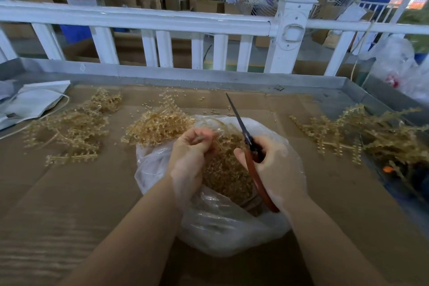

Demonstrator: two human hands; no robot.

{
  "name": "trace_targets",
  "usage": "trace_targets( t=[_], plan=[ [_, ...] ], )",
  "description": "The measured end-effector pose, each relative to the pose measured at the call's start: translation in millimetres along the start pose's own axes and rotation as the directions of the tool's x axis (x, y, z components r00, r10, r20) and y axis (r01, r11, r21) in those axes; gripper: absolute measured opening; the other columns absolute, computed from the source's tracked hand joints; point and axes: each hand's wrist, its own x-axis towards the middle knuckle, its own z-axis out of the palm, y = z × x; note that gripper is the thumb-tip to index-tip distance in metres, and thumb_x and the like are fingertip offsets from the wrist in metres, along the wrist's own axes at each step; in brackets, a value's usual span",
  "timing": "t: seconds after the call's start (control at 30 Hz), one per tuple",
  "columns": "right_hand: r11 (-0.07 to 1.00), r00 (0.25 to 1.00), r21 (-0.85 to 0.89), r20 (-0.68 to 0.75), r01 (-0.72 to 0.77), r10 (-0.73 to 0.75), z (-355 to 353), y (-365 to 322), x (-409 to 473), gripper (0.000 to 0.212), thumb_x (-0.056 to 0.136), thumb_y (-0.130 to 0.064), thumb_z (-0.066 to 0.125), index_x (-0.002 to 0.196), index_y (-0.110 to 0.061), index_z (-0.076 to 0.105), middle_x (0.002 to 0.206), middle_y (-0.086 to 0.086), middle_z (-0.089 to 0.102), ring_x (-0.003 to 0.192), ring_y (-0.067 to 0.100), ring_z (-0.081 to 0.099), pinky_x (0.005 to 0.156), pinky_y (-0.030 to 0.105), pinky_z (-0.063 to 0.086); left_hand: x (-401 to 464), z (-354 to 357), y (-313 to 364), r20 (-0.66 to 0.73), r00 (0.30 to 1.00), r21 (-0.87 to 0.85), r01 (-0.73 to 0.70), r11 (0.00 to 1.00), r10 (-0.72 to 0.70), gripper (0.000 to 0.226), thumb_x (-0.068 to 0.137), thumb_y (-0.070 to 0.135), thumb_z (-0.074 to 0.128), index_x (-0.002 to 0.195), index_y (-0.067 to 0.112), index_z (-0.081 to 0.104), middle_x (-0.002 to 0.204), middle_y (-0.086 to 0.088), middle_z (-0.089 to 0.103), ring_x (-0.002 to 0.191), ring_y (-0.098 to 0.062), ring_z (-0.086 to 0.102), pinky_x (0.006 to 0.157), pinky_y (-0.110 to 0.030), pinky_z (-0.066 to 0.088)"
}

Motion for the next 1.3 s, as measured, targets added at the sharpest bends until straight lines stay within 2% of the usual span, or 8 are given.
trace_targets(
  t=[0.13,0.33,0.57,0.73,0.8,0.93,1.13,1.3],
  plan=[
    [0.996,0.99,0.083,0.141,-0.032,0.02,4.3,2.9,-7.5,0.024,0.089,-0.044,0.061,0.1,-0.022,0.063,0.087,-0.01,0.064,0.083,0.001,0.059,0.068,0.008,0.041,3.1,-0.4,3.5,0.027,0.998,-0.075,0.063,0.995,-0.061,0.023,0.087,-0.01,0.053,0.083,0.007,0.068,0.071,-0.003,0.071,0.064,-0.013,0.069,0.057,-0.021,0.055],
    [0.998,0.968,0.055,0.251,0.013,-0.026,1.9,4.5,-13.6,0.022,0.088,-0.049,0.058,0.083,-0.028,0.056,0.065,-0.014,0.053,0.063,-0.003,0.052,0.058,0.011,0.035,3.0,-5.8,0.4,0.04,0.998,-0.053,0.041,0.998,-0.039,0.032,0.077,-0.023,0.055,0.091,0.005,0.063,0.084,-0.009,0.067,0.071,-0.016,0.068,0.06,-0.024,0.057],
    [0.998,0.938,0.047,0.347,-0.042,0.023,-5.8,13.6,-5.5,0.035,0.086,-0.056,0.055,0.082,-0.022,0.061,0.069,-0.001,0.061,0.059,0.006,0.056,0.058,0.021,0.042,3.1,-5.8,2.7,0.027,0.999,-0.237,0.05,0.97,-0.045,0.027,0.081,-0.019,0.053,0.093,0.005,0.058,0.073,-0.008,0.06,0.065,-0.014,0.069,0.062,-0.023,0.058],
    [0.997,0.915,0.018,0.4,-0.069,0.056,-8.7,17.5,-0.9,0.031,0.086,-0.056,0.056,0.08,-0.026,0.062,0.065,-0.006,0.06,0.056,-0.003,0.056,0.051,0.012,0.036,4.8,-8.5,5.1,0.024,0.986,-0.182,0.166,0.969,-0.164,0.024,0.084,-0.006,0.058,0.092,0.016,0.063,0.074,0.002,0.071,0.063,-0.004,0.068,0.059,-0.021,0.054],
    [0.998,0.909,0.006,0.413,-0.07,0.061,-9.0,17.7,0.5,0.029,0.086,-0.056,0.056,0.079,-0.028,0.061,0.064,-0.009,0.059,0.056,-0.005,0.056,0.051,0.011,0.036,7.0,-10.0,5.7,0.023,0.977,-0.172,0.213,0.962,-0.212,0.023,0.085,0.0,0.059,0.09,0.021,0.064,0.068,0.008,0.071,0.058,-0.001,0.066,0.061,-0.02,0.048],
    [0.998,0.908,0.007,0.414,-0.067,0.058,-8.9,17.3,0.6,0.032,0.086,-0.056,0.057,0.079,-0.025,0.062,0.064,-0.007,0.06,0.055,-0.005,0.055,0.05,0.009,0.038,8.6,-12.5,5.8,0.076,0.956,-0.285,0.292,0.913,-0.282,0.022,0.087,-0.003,0.055,0.089,0.017,0.064,0.066,0.004,0.071,0.056,-0.004,0.066,0.051,-0.015,0.051],
    [1.0,0.942,-0.005,0.335,-0.021,0.021,-6.4,14.5,-5.2,0.035,0.085,-0.058,0.053,0.079,-0.025,0.061,0.067,-0.005,0.06,0.059,0.004,0.057,0.057,0.022,0.044,8.0,-9.7,0.9,0.044,0.962,-0.284,0.269,0.92,-0.268,0.027,0.084,-0.01,0.054,0.088,0.014,0.063,0.064,0.002,0.07,0.058,-0.008,0.068,0.054,-0.016,0.054],
    [0.992,0.954,-0.116,0.298,0.058,-0.021,-5.2,9.5,-12.8,0.029,0.088,-0.057,0.051,0.082,-0.029,0.054,0.066,-0.012,0.053,0.062,0.002,0.052,0.059,0.018,0.036,7.3,-7.1,-2.2,0.023,0.968,-0.265,0.248,0.932,-0.25,0.029,0.085,-0.011,0.054,0.091,0.015,0.063,0.072,0.002,0.068,0.059,-0.006,0.067,0.054,-0.017,0.053]
  ],
)
